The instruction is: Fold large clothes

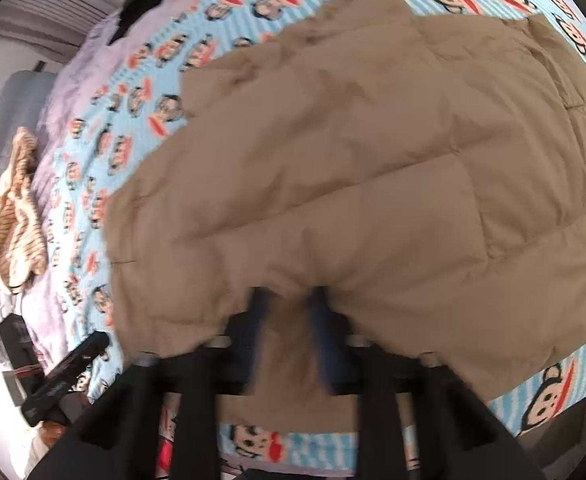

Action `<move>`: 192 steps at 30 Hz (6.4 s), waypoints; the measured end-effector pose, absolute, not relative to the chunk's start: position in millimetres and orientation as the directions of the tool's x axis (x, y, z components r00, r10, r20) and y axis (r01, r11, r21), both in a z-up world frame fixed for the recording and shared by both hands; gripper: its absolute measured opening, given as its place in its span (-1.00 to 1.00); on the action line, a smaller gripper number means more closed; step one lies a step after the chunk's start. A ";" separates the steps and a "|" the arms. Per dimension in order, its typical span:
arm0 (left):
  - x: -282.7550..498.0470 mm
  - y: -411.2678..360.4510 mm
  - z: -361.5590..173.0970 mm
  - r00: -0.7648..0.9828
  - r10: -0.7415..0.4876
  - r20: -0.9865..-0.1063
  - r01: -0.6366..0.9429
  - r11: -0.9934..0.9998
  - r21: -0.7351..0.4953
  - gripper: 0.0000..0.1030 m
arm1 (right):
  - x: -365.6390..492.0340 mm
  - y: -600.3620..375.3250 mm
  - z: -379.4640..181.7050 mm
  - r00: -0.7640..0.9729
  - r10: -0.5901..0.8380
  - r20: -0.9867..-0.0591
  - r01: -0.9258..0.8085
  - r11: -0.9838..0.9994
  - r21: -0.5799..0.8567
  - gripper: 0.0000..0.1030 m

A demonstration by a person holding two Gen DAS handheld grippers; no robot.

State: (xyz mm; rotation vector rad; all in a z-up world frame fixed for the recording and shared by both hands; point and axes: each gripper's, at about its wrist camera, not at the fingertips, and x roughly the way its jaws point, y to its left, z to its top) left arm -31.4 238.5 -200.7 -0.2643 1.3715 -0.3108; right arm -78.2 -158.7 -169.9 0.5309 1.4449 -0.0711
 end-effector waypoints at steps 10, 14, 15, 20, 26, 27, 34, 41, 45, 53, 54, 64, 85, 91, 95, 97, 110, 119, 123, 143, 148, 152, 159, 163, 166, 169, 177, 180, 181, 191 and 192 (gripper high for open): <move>18.4 191.4 -257.1 -0.012 -0.583 -0.812 0.116 0.806 -0.581 0.98 | -79.2 -170.9 -201.7 0.131 0.294 -0.947 0.389 0.863 0.322 -0.93; 21.7 158.0 -262.2 -0.070 -0.586 -0.808 0.177 0.790 -0.588 0.98 | -80.5 -174.9 -206.1 0.136 0.318 -0.938 0.404 0.847 0.346 -0.93; 20.0 149.4 -261.0 -0.078 -0.572 -0.817 0.193 0.795 -0.575 0.83 | -81.2 -175.1 -206.6 0.138 0.321 -0.937 0.406 0.845 0.349 -0.93; 12.0 128.3 -233.8 -0.067 -0.545 -0.836 0.292 0.790 -0.538 -0.37 | -79.6 -175.7 -206.3 0.128 0.330 -0.935 0.409 0.841 0.353 -0.92; 7.3 134.3 -201.0 -0.025 -0.596 -0.803 0.278 0.767 -0.578 -0.57 | -72.2 -170.0 -166.8 0.179 0.303 -0.936 0.325 0.880 0.347 -0.92; 7.1 135.4 -196.5 -0.020 -0.603 -0.797 0.272 0.764 -0.585 -0.57 | -68.4 -171.3 -156.3 0.216 0.282 -0.935 0.307 0.889 0.339 -0.92; -2.4 121.0 -147.4 0.035 -0.639 -0.769 0.249 0.751 -0.612 -0.57 | -8.8 -191.2 -163.9 0.278 0.275 -0.920 0.264 0.899 0.348 -0.91; -15.7 53.9 -93.0 0.053 -0.645 -0.762 0.295 0.739 -0.606 -0.57 | 24.6 -209.9 -239.5 0.205 0.405 -0.891 0.387 0.803 0.453 -1.00; -21.1 17.2 -72.8 0.038 -0.645 -0.763 0.338 0.727 -0.598 -0.57 | 14.8 -219.9 -225.3 0.206 0.455 -0.866 0.384 0.777 0.499 -1.00; -21.4 -46.1 -58.1 0.020 -0.581 -0.814 0.338 0.770 -0.541 -0.57 | -97.5 -250.7 -184.5 0.203 0.538 -0.818 0.332 0.748 0.574 -0.99; -21.5 -56.7 -57.2 0.015 -0.572 -0.820 0.340 0.774 -0.534 -0.57 | -108.7 -250.0 -188.9 0.184 0.556 -0.811 0.334 0.740 0.583 -0.99; -28.5 -178.8 -82.0 -0.199 -0.647 -0.737 0.426 0.620 -0.659 0.46 | -159.6 -284.6 -198.5 0.173 0.607 -0.776 0.402 0.676 0.618 -0.93; -24.4 -235.1 -87.0 -0.034 -0.602 -0.798 0.553 0.654 -0.517 0.63 | -186.2 -358.0 -93.1 0.385 0.498 -0.777 0.378 0.683 0.625 0.25; -3.7 -159.7 -66.8 0.251 -0.481 -0.840 0.496 0.809 -0.315 0.63 | -169.2 -365.6 -99.8 0.357 0.362 -0.861 0.393 0.778 0.490 -0.73; 15.2 -122.9 -109.8 0.236 -0.378 -0.895 0.349 0.893 -0.285 0.63 | -187.9 -380.4 -108.0 0.338 0.327 -0.882 0.427 0.782 0.454 -0.73; 14.2 -118.7 -131.8 0.188 -0.377 -0.907 0.304 0.900 -0.311 0.63 | -190.6 -395.8 -114.9 0.323 0.321 -0.890 0.442 0.781 0.442 -0.73; 1.1 -145.9 -140.6 0.215 -0.322 -0.922 0.303 0.919 -0.250 0.63 | -182.4 -441.9 -39.2 0.444 0.487 -0.752 0.256 0.735 0.628 0.10; -2.0 -147.8 -140.1 0.232 -0.308 -0.923 0.296 0.926 -0.235 0.63 | -109.1 -444.7 -107.8 0.293 0.530 -0.796 0.321 0.729 0.604 0.45; -1.0 -147.9 -140.7 0.231 -0.304 -0.924 0.295 0.927 -0.231 0.63 | -83.2 -448.4 -141.4 0.293 0.546 -0.785 0.371 0.692 0.619 0.45; -13.8 -249.0 -134.3 0.275 -0.202 -0.940 0.454 0.889 -0.059 0.64 | -109.1 -524.6 -157.4 0.290 0.404 -0.868 0.468 0.731 0.497 -0.98; -12.4 -248.4 -141.6 0.270 -0.192 -0.944 0.444 0.894 -0.055 0.65 | -125.5 -526.0 -140.6 0.336 0.446 -0.830 0.466 0.687 0.558 -0.93; -13.1 -247.8 -141.7 0.272 -0.189 -0.944 0.444 0.895 -0.052 0.65 | -139.6 -507.0 -117.6 0.352 0.519 -0.779 0.396 0.672 0.626 0.04; -17.9 -230.6 -131.1 0.279 -0.188 -0.942 0.438 0.898 -0.050 0.65 | -169.6 -440.3 -117.4 0.163 0.422 -0.892 0.259 0.854 0.452 -0.40; -28.5 -206.3 -119.4 0.272 -0.192 -0.943 0.440 0.896 -0.056 0.65 | -181.7 -426.2 -148.5 0.103 0.329 -0.939 0.280 0.896 0.345 -0.52; -35.6 -186.5 -113.0 0.268 -0.195 -0.943 0.438 0.897 -0.061 0.65 | -182.9 -427.2 -150.3 0.122 0.319 -0.940 0.349 0.873 0.341 -0.51; -41.6 -169.0 -111.6 0.260 -0.196 -0.946 0.434 0.898 -0.066 0.65 | -183.1 -422.7 -133.9 0.175 0.291 -0.941 0.357 0.872 0.336 -0.45; -58.3 -129.0 -109.5 0.253 -0.223 -0.941 0.426 0.899 -0.098 0.99 | -195.1 -413.6 -99.7 0.294 0.214 -0.931 0.468 0.817 0.336 0.12; -63.6 -119.7 -110.7 0.239 -0.238 -0.941 0.435 0.893 -0.115 0.99 | -204.0 -409.2 -91.2 0.303 0.188 -0.934 0.490 0.810 0.322 0.25; -65.3 -117.0 -111.9 0.235 -0.241 -0.942 0.439 0.891 -0.118 0.99 | -205.0 -407.9 -88.6 0.305 0.178 -0.935 0.493 0.811 0.315 0.39; -63.2 -110.2 -128.7 0.189 -0.241 -0.952 0.370 0.916 -0.158 0.99 | -206.7 -450.5 -89.2 0.299 0.175 -0.938 0.518 0.796 0.314 0.68; -61.6 -109.3 -129.9 0.183 -0.240 -0.953 0.346 0.924 -0.166 0.99 | -205.3 -455.5 -93.1 0.292 0.193 -0.937 0.520 0.790 0.325 0.70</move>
